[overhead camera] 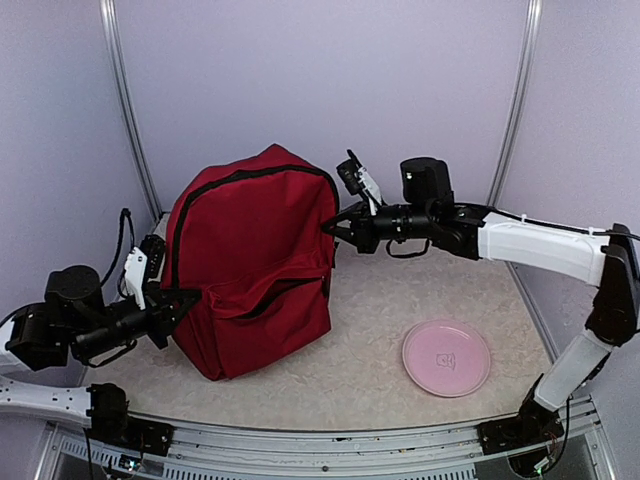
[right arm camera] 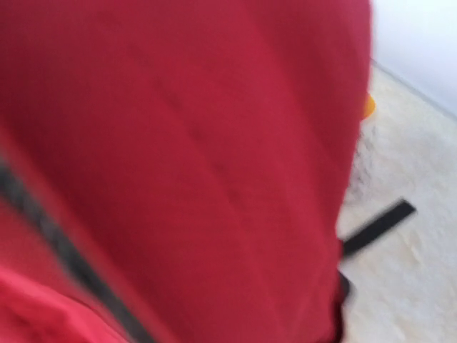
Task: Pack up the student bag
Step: Adjust the student bag at the center of the board, then pick up the lower front pocket of the student bag.
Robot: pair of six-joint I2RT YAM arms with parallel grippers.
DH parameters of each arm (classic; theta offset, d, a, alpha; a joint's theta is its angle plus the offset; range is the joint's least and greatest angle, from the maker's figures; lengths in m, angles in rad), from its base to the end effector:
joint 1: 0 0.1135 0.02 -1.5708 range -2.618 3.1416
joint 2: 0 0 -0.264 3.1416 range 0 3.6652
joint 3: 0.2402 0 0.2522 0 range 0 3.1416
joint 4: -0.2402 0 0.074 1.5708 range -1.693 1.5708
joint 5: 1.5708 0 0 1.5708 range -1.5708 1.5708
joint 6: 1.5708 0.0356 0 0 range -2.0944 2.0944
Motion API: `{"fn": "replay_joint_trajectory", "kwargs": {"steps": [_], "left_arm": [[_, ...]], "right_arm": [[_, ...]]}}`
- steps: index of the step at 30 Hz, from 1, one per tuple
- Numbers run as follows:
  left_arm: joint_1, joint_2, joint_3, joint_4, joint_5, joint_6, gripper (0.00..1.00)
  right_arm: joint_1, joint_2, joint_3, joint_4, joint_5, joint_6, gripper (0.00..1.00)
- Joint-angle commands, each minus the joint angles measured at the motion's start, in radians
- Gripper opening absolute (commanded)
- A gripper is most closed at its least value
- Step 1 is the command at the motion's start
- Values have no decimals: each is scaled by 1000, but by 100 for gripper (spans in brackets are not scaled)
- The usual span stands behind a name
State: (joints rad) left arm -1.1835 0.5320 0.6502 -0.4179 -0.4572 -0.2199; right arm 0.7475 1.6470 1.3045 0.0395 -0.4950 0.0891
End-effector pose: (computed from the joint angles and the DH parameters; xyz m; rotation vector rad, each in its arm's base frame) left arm 0.0636 -0.1143 0.3046 0.5753 1.7846 -0.5516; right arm 0.2756 0.2786 0.3196 -0.9663 1.7160 1.0252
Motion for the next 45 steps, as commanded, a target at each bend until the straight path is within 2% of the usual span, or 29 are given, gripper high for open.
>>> {"fn": "replay_joint_trajectory", "kwargs": {"steps": [1, 4, 8, 12, 13, 14, 16, 17, 18, 19, 22, 26, 28, 30, 31, 33, 36, 38, 40, 41, 43, 45], "left_arm": [[7, -73, 111, 195, -32, 24, 0], [21, -32, 83, 170, -201, 11, 0], [100, 55, 61, 152, -129, -34, 0], [233, 99, 33, 131, -73, -88, 0], [267, 107, 27, 120, -72, -102, 4], [299, 114, 20, 110, -73, -117, 13], [348, 116, 9, 96, -85, -142, 56], [362, 110, 7, 94, -103, -167, 71], [367, 99, 9, 90, -133, -185, 81], [367, 85, 13, 89, -164, -195, 86], [367, 38, 46, 103, -219, -198, 94], [367, 4, 103, 91, -279, -206, 96], [367, -31, 111, 85, -350, -260, 96], [367, -81, 100, 124, -367, -285, 93], [367, -100, 89, 165, -327, -274, 88], [365, -110, 57, 268, -152, -245, 71], [324, -42, -18, 394, 30, -314, 55], [217, 31, -64, 467, 23, -316, 44], [5, 118, -102, 589, -118, -216, 37], [-107, 170, -113, 665, -228, -134, 36], [-278, 309, -92, 765, -325, 10, 36], [-327, 457, -29, 759, -303, 24, 36]], "right_arm": [[45, -256, -38, 125, -55, 67, 0], [46, -307, -128, 151, 11, 117, 0], [46, -263, -208, 134, 72, 175, 0], [78, -247, -245, 167, 131, 208, 0], [87, -251, -264, 187, 166, 224, 0], [92, -253, -283, 209, 188, 246, 0], [102, -258, -316, 234, 231, 284, 0], [108, -262, -332, 249, 250, 294, 0], [113, -266, -347, 264, 266, 302, 0], [115, -267, -358, 271, 275, 310, 0], [119, -259, -350, 258, 285, 320, 0], [119, -260, -345, 264, 297, 317, 0], [120, -255, -330, 260, 295, 316, 0], [121, -241, -307, 237, 300, 318, 0], [122, -236, -299, 226, 309, 320, 0], [126, -233, -291, 215, 329, 321, 0], [129, -235, -294, 219, 338, 319, 0], [132, -232, -289, 214, 341, 316, 0], [138, -228, -283, 207, 351, 311, 0], [139, -225, -281, 204, 356, 311, 0], [144, -217, -273, 198, 366, 313, 0], [150, -207, -268, 199, 378, 325, 0]]}}
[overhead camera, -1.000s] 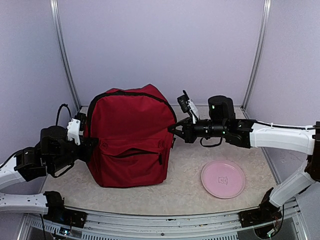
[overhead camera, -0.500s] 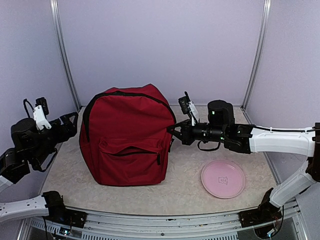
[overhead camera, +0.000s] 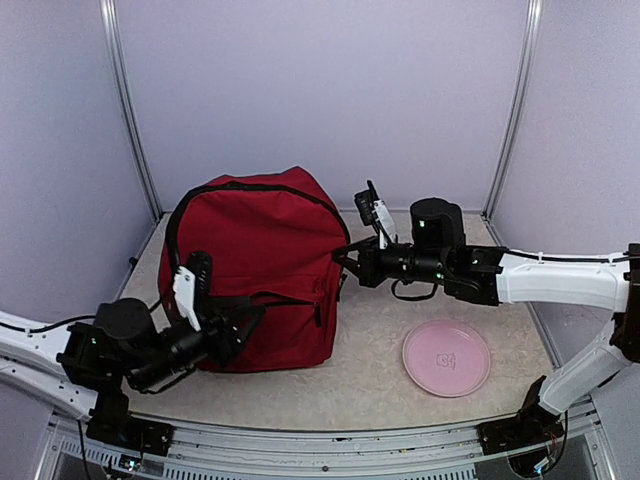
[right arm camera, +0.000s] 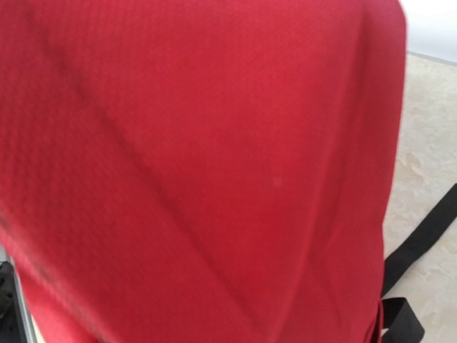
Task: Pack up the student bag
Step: Pick up the lower front pocket of the student bag.
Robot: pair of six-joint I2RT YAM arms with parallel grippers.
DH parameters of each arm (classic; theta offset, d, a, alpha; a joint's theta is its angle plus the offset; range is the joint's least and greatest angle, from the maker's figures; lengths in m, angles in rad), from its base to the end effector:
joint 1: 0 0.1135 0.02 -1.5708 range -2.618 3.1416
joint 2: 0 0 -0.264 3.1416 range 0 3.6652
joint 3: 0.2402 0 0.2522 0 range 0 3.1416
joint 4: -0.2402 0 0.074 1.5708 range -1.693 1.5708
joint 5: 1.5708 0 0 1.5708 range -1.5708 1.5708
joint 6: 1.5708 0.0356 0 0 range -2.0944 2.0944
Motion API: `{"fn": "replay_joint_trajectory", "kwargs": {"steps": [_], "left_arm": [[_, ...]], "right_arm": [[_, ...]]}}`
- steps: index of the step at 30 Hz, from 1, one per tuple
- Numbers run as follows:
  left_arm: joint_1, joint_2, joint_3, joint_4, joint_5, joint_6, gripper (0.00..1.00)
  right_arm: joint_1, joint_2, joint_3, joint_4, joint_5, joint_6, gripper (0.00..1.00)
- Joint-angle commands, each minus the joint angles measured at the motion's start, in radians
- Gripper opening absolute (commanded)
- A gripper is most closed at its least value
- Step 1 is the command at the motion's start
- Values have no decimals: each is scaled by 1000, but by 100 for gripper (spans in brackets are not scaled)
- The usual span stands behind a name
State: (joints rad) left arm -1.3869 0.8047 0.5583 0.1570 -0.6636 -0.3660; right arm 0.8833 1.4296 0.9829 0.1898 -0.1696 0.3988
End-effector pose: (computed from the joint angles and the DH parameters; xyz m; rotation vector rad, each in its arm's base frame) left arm 0.0564 -0.1836 0.2931 0.3467 1.6651 -0.7822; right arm 0.2081 0.2629 0.2954 -0.5928 1.8653 1.0338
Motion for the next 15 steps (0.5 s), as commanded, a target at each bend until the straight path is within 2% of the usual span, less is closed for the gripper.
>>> {"fn": "replay_joint_trajectory", "kwargs": {"steps": [1, 6, 10, 13, 15], "left_arm": [[-121, 252, 97, 173, -60, 149, 37], [-15, 519, 187, 167, 179, 17, 41], [70, 607, 203, 127, 215, -110, 41], [100, 629, 197, 106, 189, -174, 41], [115, 650, 194, 117, 199, -188, 45]], "right_arm": [[19, 15, 56, 53, 59, 20, 0], [58, 32, 79, 36, 107, 9, 0], [75, 27, 82, 31, 119, -1, 0], [82, 18, 77, 32, 127, -4, 0], [84, 18, 76, 38, 128, -6, 0]]}}
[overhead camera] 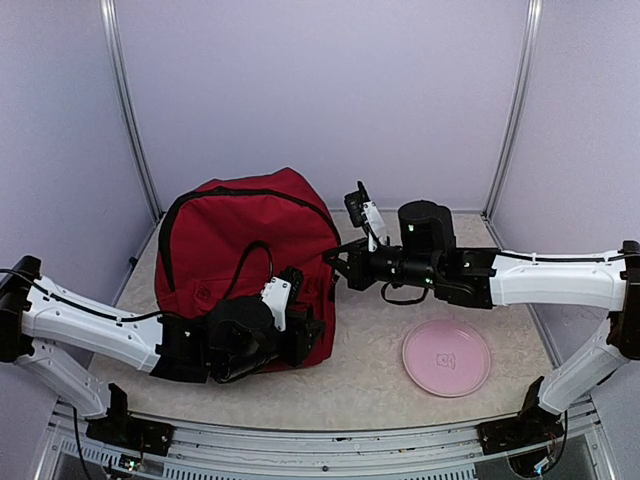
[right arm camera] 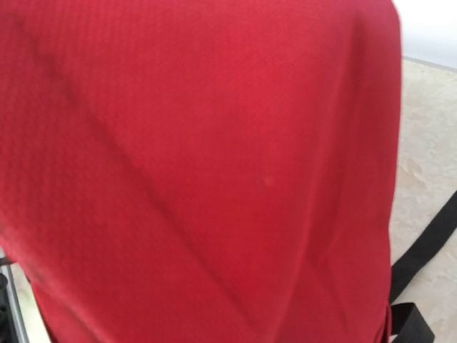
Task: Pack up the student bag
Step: Pick up the lower front pocket of the student bag.
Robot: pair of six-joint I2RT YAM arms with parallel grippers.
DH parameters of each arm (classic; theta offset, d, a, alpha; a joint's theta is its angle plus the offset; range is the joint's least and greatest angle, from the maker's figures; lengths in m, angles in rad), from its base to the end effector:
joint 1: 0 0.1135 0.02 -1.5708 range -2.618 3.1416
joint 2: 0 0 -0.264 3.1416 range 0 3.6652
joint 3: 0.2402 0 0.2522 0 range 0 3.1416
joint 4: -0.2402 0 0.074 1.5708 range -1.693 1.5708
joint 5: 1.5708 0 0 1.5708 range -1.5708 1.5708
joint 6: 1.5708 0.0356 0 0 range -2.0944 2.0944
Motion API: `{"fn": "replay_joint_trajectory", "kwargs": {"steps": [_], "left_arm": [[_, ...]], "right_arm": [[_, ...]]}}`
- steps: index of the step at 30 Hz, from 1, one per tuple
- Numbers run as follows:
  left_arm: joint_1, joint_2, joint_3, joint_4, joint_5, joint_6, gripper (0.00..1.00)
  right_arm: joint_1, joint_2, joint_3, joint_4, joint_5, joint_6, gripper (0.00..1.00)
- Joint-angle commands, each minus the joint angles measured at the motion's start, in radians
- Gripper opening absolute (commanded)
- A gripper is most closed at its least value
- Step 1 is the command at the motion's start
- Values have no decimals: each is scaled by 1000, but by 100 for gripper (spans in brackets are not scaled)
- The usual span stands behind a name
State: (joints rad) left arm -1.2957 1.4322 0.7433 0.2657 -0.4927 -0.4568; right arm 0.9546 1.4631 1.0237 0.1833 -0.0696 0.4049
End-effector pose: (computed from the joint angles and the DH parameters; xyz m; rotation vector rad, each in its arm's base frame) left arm 0.0996 -0.2907 0.2223 0.5111 1.9342 -0.6628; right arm 0.1972 0.2828 0.2983 -0.5795 1.8621 0.9986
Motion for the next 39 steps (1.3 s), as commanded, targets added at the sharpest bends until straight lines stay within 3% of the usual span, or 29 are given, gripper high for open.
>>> {"fn": "replay_joint_trajectory", "kwargs": {"steps": [1, 5, 8, 10, 14, 18, 21, 26, 29, 34, 39], "left_arm": [[30, 33, 14, 13, 39, -96, 47], [65, 85, 54, -47, 41, -142, 45], [75, 77, 58, -98, -9, -193, 33], [61, 47, 41, -107, -39, -201, 32], [14, -26, -32, -65, -93, -178, 35], [57, -58, -63, -58, -60, -179, 39], [67, -44, -48, -29, -25, -125, 46], [60, 32, 37, -40, 8, -80, 46], [60, 56, 62, -74, -34, -104, 39], [59, 53, 73, -78, -67, -97, 0], [33, -10, 34, -79, -79, -104, 0]], "right_arm": [[15, -16, 35, 48, 24, -14, 0], [20, -14, 37, 54, 16, -14, 0], [25, -20, 37, 53, 9, -15, 0], [26, -28, 35, 50, 11, -17, 0], [29, -35, 32, 49, 2, -16, 0], [35, -29, 32, 51, -4, -21, 0], [41, -30, 34, 53, -2, -24, 0], [45, -34, 32, 59, 4, -30, 0], [48, -38, 33, 60, 1, -31, 0], [49, -43, 32, 60, -1, -35, 0], [47, -66, 26, 38, 42, -66, 0]]}}
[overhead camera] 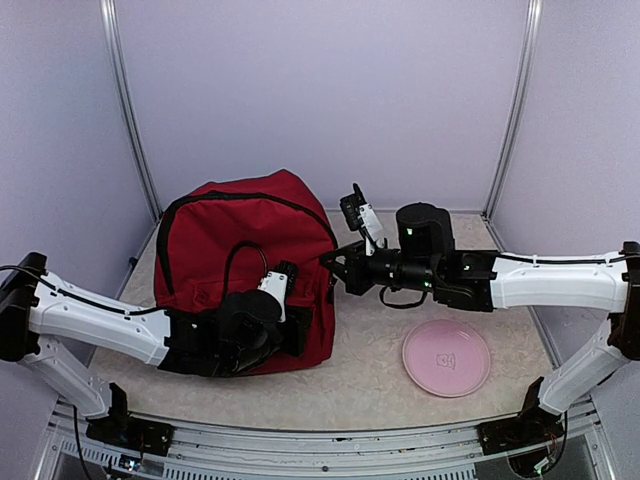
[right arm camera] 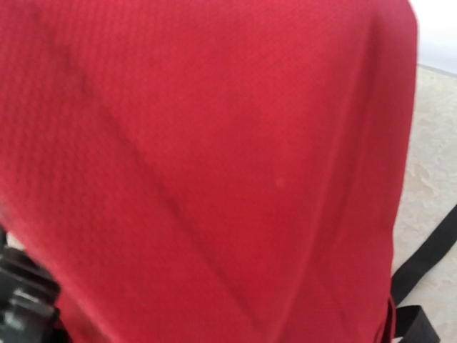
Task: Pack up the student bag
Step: Pick up the lower front pocket of the student bag, then zip the lower front pocket of the bag in the student bag, then hold the lower front pocket of the student bag.
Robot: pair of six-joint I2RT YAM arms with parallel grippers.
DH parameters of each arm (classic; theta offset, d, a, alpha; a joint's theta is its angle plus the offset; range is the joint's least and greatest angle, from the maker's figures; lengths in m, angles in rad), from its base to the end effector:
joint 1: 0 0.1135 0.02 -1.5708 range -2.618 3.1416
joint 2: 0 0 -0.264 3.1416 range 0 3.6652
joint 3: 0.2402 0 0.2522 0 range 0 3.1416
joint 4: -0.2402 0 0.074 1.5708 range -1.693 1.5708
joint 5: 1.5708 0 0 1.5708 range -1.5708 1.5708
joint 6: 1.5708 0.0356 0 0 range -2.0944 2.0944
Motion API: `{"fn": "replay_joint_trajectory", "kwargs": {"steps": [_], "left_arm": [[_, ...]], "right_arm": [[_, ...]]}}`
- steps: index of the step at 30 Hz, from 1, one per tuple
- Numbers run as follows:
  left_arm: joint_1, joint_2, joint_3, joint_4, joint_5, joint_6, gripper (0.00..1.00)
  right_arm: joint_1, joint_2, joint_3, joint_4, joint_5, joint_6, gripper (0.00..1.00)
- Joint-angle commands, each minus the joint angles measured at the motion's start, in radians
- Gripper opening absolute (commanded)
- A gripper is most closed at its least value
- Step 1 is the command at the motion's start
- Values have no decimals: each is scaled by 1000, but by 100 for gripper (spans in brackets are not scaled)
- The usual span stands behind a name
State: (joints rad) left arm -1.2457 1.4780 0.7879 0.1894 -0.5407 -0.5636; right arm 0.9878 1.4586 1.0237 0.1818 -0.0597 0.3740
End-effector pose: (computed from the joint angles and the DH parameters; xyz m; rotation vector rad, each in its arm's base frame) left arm 0.1178 -0.2920 0.2165 0.3627 2.0134 -0.5950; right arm 0.1876 0.2883 0.2996 -0.6304 1.8404 0.9930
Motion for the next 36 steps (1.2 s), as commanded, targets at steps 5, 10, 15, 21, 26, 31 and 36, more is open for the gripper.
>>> {"fn": "replay_joint_trajectory", "kwargs": {"steps": [5, 10, 15, 21, 26, 31, 36], "left_arm": [[-15, -146, -69, -71, -40, -26, 0], [-2, -270, -130, -140, -57, -30, 0], [9, -395, -185, -202, -61, -40, 0], [23, -464, -216, -259, -57, -37, 0], [23, -438, -224, -176, 30, 5, 0], [25, -416, -217, -115, 58, 34, 0], [26, -432, -224, -111, 55, 37, 0]], "right_arm": [[-12, -91, 35, -11, 85, -99, 0], [-87, -154, 14, -43, 66, -153, 0], [-171, -212, 0, -83, 26, -185, 0], [-185, -201, 30, -142, -89, -247, 0], [-146, -186, 60, -216, -179, -362, 34], [-16, -273, 60, -241, 105, -490, 50], [205, -332, 3, -113, 271, -620, 46]]}}
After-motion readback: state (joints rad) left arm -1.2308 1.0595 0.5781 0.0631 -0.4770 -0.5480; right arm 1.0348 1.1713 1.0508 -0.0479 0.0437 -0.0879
